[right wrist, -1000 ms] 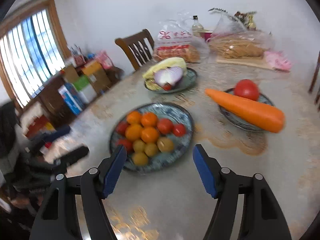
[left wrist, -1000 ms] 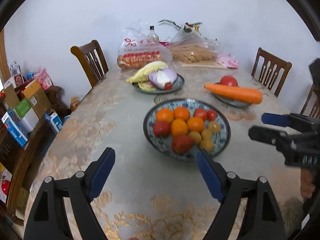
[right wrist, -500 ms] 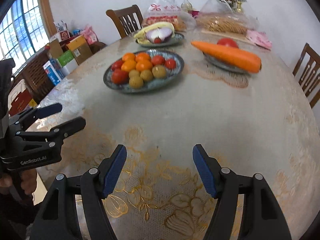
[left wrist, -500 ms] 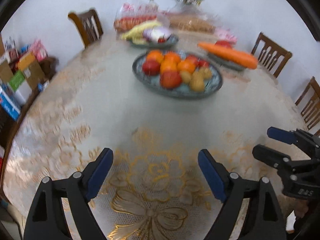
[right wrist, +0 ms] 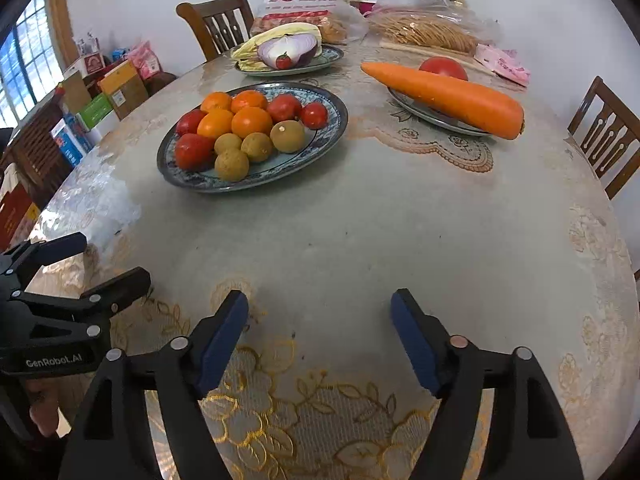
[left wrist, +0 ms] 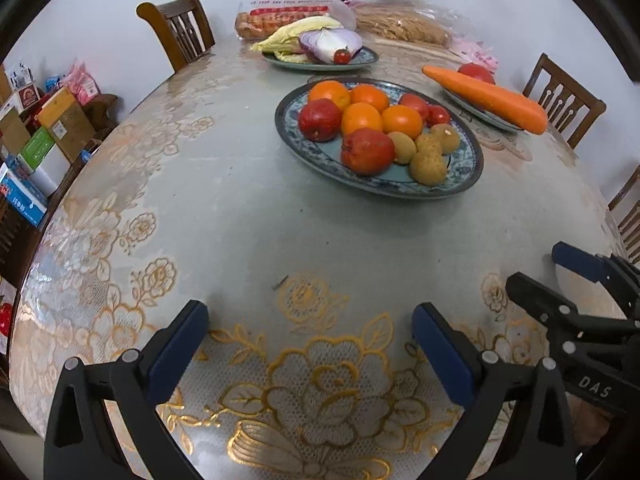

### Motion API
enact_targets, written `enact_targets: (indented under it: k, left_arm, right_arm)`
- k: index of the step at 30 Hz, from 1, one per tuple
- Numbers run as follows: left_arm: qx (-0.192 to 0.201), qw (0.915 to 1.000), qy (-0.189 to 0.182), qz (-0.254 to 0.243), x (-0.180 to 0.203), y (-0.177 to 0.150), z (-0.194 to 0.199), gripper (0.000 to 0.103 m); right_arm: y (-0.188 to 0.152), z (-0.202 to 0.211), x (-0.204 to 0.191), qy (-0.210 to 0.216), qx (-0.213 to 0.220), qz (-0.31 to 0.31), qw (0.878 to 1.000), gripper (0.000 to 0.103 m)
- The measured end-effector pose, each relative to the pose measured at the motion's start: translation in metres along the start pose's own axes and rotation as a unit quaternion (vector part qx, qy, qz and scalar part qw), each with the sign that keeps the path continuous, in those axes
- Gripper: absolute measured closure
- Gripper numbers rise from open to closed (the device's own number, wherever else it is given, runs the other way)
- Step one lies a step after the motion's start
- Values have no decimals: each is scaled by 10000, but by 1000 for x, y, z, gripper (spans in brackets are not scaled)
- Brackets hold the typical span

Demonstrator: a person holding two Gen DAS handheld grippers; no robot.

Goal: Organize fruits

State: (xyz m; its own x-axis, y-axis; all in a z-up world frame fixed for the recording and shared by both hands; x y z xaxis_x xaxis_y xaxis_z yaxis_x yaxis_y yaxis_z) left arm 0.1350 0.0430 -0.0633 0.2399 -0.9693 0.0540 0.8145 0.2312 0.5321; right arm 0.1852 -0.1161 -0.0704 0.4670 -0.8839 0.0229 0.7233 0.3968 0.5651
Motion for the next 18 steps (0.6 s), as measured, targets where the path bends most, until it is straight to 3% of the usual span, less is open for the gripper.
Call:
enact_targets:
  k: [2,7,18]
  left_arm:
    - [200,9998,-29,-41,3,0,1,0]
    - [286,9996,-28,-15,3,2,1,0]
    - [282,9996,-13,5,3,2,1,0]
  right_arm:
    - [2,-3,0,-96,29,12,9999,21]
    - [3,-4,1,-160,103,-19,9998,14]
    - [4,-5,2,-202,129,-25,9997,13]
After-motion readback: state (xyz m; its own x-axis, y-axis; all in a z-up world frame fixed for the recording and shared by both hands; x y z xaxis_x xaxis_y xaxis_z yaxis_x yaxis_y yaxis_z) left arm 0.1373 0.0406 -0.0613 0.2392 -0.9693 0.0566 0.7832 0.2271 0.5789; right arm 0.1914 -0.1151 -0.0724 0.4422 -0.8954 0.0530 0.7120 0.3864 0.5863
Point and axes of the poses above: each gripper's, at about its wrist camera, not at the fingertips, and z roughly against the way its jaws point, x to its right, y to its top, the point moved 8 cm from there along -z, roughly the way its jaws point, and after that the axes turned 3 degrees about -y, right-handed, at the moved point
